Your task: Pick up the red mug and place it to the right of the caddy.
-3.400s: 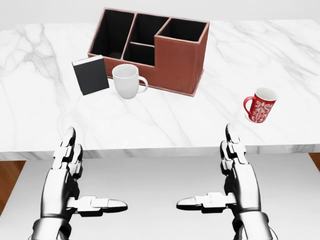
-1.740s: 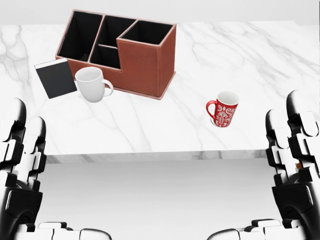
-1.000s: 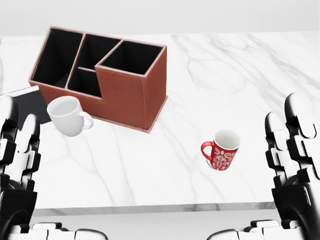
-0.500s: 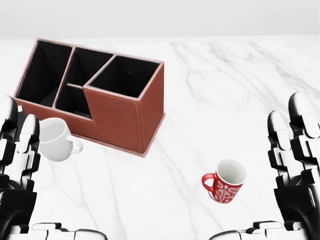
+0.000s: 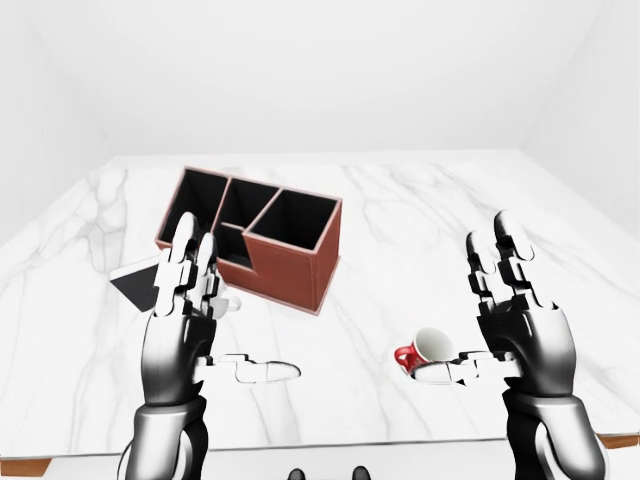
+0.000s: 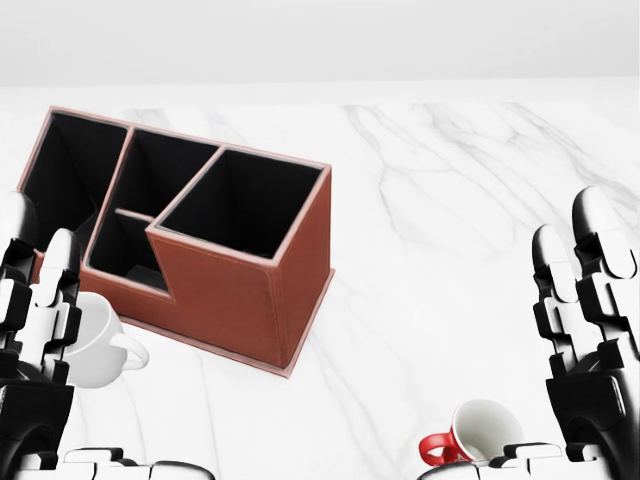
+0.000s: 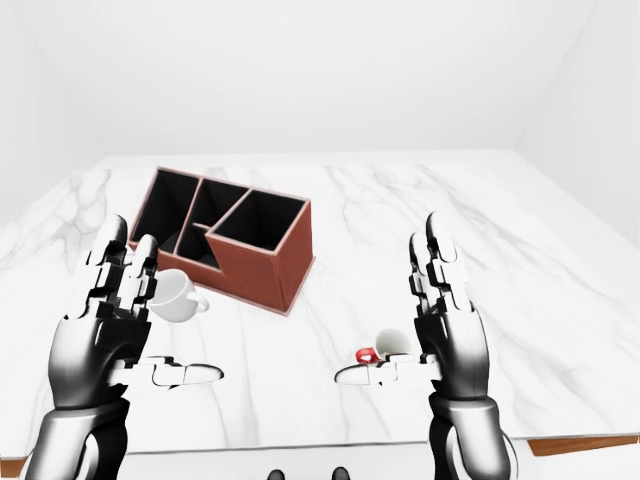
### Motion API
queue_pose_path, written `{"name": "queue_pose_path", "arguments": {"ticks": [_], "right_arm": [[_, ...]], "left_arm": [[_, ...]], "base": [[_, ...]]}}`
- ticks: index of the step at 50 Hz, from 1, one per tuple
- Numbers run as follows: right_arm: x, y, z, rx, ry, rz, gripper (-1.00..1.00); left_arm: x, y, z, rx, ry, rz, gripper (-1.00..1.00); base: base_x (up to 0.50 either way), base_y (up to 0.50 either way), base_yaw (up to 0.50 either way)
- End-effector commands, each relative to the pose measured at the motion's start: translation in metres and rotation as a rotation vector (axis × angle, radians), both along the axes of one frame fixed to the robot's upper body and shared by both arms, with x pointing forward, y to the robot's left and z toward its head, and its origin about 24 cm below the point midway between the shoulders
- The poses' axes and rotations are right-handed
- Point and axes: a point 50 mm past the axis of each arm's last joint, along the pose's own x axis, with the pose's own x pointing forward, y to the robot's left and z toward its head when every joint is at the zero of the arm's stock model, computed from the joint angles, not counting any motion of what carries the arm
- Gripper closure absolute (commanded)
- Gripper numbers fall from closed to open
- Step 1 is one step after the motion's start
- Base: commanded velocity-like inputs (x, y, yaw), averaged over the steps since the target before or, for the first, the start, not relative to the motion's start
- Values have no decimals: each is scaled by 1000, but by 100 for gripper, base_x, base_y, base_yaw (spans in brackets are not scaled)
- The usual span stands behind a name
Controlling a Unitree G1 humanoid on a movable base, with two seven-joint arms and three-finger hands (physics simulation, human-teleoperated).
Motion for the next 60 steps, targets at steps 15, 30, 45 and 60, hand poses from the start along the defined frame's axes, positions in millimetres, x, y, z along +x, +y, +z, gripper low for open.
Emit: {"name": "queue_pose_path", "arguments": {"ticks": [15,30,45,60], "right_arm": [[1,0,-2,-6,9,0,-100],[-1,0,0,-3,2,1,-100],[-1,-1,4,10,-20,-10,-100],[-29,-7,46,-134,-215,10,-100]], "left_arm": [[0,1,0,0,-2,0,-100],[-1,1,1,0,-3,1,-100],[-2,1,3,-1,-12,1,-100],[-2,1,3,-4,-15,1,-100]], "base": [[32,0,0],[33,0,0],[16,0,0],[0,0,0]]}}
